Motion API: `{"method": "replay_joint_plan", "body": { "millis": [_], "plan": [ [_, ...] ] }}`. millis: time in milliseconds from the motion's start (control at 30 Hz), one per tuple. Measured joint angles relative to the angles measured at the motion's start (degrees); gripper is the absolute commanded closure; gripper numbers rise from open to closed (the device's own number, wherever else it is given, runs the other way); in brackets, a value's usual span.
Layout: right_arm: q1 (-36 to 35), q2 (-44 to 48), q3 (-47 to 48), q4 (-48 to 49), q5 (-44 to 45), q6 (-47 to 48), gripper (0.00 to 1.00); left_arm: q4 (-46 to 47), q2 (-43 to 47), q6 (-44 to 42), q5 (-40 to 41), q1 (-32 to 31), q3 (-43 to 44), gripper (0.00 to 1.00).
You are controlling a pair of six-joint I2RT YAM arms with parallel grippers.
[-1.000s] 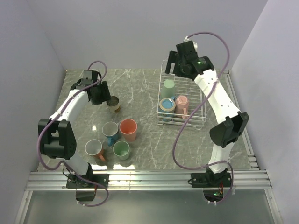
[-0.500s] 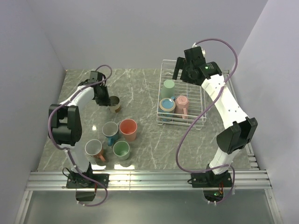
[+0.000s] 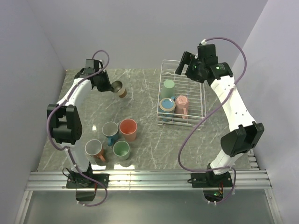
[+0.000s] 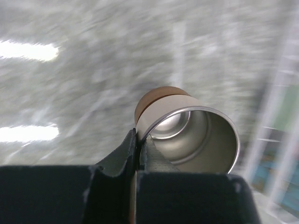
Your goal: Load the cups into the dish rack
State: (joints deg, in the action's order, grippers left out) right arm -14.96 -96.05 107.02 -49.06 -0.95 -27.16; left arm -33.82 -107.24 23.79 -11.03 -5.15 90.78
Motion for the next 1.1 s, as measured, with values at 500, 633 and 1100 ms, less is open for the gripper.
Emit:
{"method": "replay_joint_plan", "body": {
  "millis": [500, 633, 1100],
  "plan": [
    [2.3, 3.1, -26.5, 52.6, -45.9, -36.6, 0.00, 53.7, 11.0, 42.2, -34.6, -0.5, -12.3, 1.00],
    [1.1, 0.4, -27.3, 68.2, -49.2, -47.8, 0.00, 71.5, 10.7, 56.8, -38.1, -1.6, -15.5, 1.00],
    [-3.7, -2.3, -19.3, 85.1, -54.3, -56.3, 0.00, 86.5, 9.9, 71.5, -40.7, -5.9, -15.7, 1.00]
  ]
}}
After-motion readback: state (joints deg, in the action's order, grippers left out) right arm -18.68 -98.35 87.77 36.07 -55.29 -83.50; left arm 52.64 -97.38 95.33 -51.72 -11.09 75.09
